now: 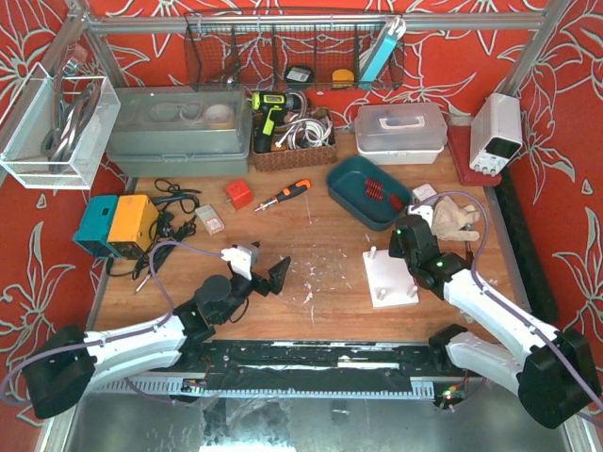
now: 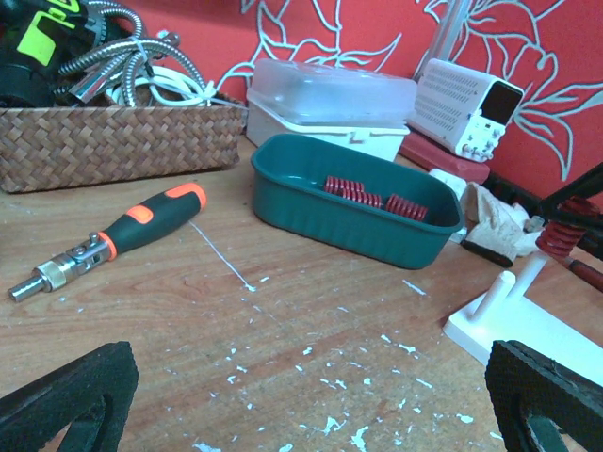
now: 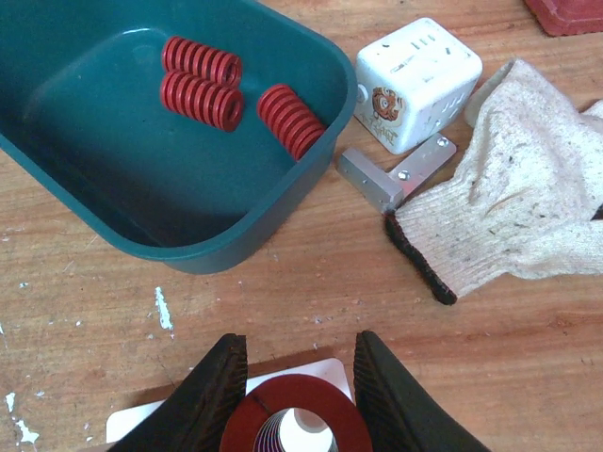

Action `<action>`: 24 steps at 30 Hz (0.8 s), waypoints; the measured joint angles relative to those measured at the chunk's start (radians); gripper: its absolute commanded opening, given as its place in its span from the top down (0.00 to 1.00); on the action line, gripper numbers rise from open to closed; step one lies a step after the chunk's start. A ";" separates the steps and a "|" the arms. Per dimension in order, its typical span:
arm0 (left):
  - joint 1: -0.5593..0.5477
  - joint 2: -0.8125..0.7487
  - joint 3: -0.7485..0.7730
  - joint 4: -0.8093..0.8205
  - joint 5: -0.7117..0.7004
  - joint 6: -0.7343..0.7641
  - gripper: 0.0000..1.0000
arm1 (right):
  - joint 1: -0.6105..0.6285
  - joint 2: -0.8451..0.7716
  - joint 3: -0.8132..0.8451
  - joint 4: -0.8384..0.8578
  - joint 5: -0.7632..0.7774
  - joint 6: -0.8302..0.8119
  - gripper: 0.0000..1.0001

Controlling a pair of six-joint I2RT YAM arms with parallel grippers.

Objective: Install the large spring

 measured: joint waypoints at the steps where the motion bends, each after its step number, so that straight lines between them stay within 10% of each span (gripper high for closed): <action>1: 0.000 -0.002 0.000 0.000 0.000 0.000 0.00 | 0.000 0.002 -0.002 0.008 0.000 0.000 1.00; 18: 0.000 -0.008 0.000 0.000 0.001 0.000 0.00 | -0.011 0.074 -0.036 0.071 0.010 0.001 1.00; 24: 0.000 -0.008 0.000 0.000 0.005 0.000 0.00 | -0.013 0.122 -0.055 0.113 0.008 0.024 0.82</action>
